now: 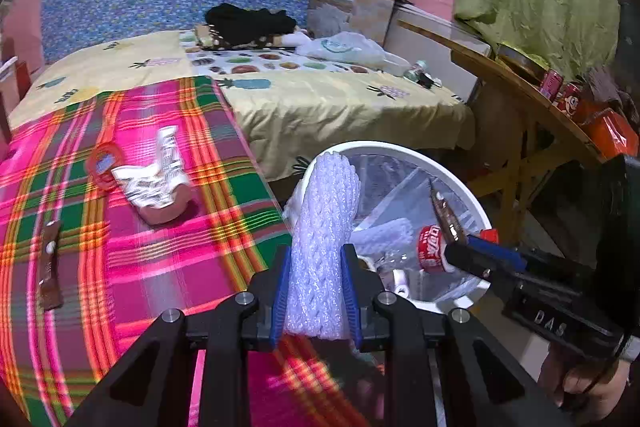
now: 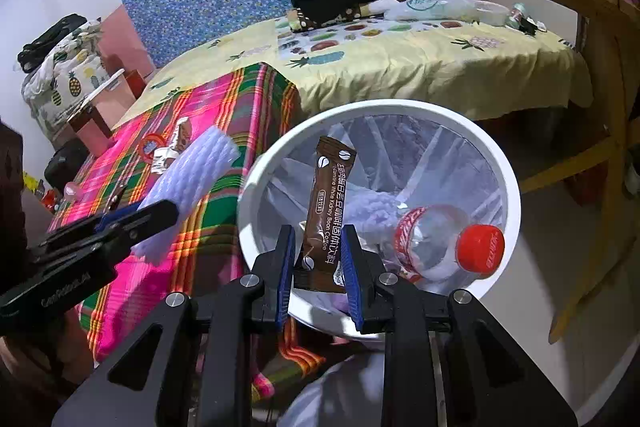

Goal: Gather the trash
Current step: 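Carry the foam sleeve and brown wrapper over the white bin, then open both grippers to drop the sleeve and wrapper into the bin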

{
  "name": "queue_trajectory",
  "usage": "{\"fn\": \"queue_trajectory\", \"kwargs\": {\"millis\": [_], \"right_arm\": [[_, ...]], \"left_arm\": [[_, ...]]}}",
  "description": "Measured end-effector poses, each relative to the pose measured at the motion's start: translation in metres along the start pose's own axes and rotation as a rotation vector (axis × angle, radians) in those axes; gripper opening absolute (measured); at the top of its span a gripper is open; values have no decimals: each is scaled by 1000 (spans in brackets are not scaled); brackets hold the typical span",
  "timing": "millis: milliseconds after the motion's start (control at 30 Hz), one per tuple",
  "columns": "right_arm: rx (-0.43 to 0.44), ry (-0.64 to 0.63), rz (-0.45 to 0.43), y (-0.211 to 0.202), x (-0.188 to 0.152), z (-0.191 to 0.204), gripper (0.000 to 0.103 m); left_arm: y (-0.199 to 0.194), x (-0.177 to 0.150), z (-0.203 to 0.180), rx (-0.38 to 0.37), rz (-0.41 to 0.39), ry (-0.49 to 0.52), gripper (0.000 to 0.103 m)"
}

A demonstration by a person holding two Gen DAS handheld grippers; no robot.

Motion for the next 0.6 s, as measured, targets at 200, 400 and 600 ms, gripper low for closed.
{"fn": "queue_trajectory", "kwargs": {"millis": [200,400,600], "right_arm": [[-12,6,32,7,-3,-8,24],[-38,5,60,13,-3,-14,24],[-60,-15,47,10,-1,-18,30]], "left_arm": [[24,11,-14,-37,24,17,25],[46,20,-22,-70,38,24,25],[64,29,-24,-95,48,10,31]]}}
Point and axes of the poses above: each gripper's, at about its wrist camera, not at the fingertips, and y roughly the way its jaws point, z to its left, x to its top, the point moved 6 cm from there along y, roughly the way its jaws point, and after that the axes turned 4 degrees about y, right-handed, at the moved point
